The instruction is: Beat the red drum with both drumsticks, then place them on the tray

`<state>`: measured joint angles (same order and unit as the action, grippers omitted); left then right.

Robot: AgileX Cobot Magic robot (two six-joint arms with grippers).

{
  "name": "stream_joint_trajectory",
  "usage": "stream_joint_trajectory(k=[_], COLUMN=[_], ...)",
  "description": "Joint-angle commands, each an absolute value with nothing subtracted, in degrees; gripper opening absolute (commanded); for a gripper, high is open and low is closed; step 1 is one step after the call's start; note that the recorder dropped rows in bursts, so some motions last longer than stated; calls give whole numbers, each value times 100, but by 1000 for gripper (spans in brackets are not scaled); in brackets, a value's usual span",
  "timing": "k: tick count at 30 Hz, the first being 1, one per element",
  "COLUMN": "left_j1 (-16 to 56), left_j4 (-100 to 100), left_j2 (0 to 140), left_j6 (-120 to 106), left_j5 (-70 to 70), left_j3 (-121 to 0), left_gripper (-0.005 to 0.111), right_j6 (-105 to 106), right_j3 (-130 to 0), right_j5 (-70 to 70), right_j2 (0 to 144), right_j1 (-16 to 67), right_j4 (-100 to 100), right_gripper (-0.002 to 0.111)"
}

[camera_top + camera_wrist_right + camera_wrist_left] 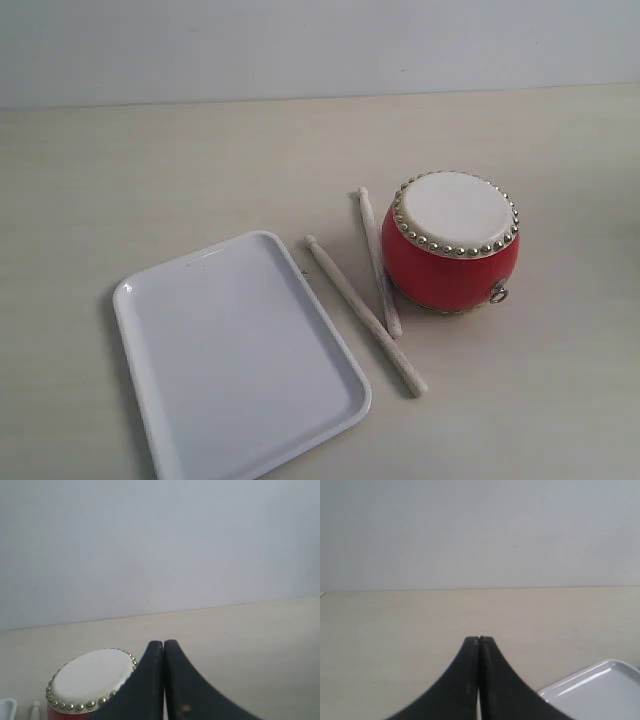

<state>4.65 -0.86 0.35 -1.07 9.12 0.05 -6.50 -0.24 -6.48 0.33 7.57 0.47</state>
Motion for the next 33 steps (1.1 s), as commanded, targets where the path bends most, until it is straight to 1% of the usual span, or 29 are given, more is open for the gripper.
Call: stream_joint_trajectory(k=[1, 29, 33], left_j1=[465, 465, 465], left_j4=[-80, -66, -120], left_j2=[0, 0, 0], left_j6=[-126, -145, 109], left_j5=[901, 901, 379], left_j3=[0, 0, 0], left_gripper=[0, 0, 0], right_j6=[-615, -615, -615], right_j3=[0, 0, 0], right_j5=[-617, -617, -617], right_j2=[0, 0, 0], right_j1=[721, 721, 721], right_j4=[0, 0, 0], right_gripper=[0, 0, 0])
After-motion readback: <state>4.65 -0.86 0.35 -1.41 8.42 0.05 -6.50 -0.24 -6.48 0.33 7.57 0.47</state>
